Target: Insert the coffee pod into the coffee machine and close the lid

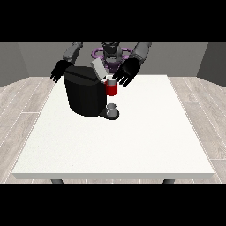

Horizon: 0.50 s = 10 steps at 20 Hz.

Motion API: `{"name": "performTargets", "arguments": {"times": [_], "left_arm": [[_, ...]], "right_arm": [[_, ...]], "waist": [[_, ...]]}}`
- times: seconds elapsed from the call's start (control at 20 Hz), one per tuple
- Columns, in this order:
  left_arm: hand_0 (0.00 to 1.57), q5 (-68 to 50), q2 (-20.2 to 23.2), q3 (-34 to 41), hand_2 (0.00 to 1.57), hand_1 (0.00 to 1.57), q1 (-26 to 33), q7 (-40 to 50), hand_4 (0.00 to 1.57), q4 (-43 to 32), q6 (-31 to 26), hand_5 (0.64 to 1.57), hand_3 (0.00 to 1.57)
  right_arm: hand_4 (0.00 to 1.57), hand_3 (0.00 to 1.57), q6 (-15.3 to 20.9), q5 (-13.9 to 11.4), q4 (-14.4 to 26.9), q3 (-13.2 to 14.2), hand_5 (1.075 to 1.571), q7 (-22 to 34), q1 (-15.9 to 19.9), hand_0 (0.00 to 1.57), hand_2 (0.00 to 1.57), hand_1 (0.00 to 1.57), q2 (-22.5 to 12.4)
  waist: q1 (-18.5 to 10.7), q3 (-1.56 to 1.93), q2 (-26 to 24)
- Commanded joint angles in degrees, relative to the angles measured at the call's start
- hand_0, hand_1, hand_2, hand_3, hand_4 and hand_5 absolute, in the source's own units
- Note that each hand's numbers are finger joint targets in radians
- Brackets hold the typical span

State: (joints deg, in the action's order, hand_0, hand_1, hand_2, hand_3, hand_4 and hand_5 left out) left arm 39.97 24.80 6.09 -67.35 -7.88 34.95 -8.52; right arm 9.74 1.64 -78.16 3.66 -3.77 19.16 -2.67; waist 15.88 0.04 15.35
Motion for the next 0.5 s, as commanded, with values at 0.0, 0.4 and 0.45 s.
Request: {"name": "performTargets", "arguments": {"times": [0.0, 0.4, 0.45], "left_arm": [[0.91, 0.2, 2.2, 0.5, 1.02, 0.91, -1.5, -0.6, 0.36, -1.1, -1.9, 1.571, 0.86], [0.0, 4.1, 0.3, -3.4, 0.0, 0.0, 2.0, -0.7, 0.0, -0.7, -2.2, 1.571, 0.0], [0.0, 3.9, 1.3, -3.3, 0.0, 0.0, 2.0, -3.0, 0.0, 0.3, -2.5, 1.571, 0.0]], "right_arm": [[0.41, 0.0, 0.4, 0.2, -1.4, -0.9, 1.571, 1.9, 0.1, 0.0, 0.0, 0.0, 0.9], [0.34, 0.0, -1.2, 0.7, -0.5, -0.1, 1.571, 1.0, -3.0, 0.0, 0.0, 0.0, -0.4], [0.39, 0.0, -1.1, 1.0, 1.5, 1.3, 1.571, -2.1, -1.4, 0.0, 0.0, 0.0, -0.9]], "waist": [[1.2, -0.04, 0.0], [1.1, -0.03, -2.5], [-1.1, -0.02, -0.2]]}}
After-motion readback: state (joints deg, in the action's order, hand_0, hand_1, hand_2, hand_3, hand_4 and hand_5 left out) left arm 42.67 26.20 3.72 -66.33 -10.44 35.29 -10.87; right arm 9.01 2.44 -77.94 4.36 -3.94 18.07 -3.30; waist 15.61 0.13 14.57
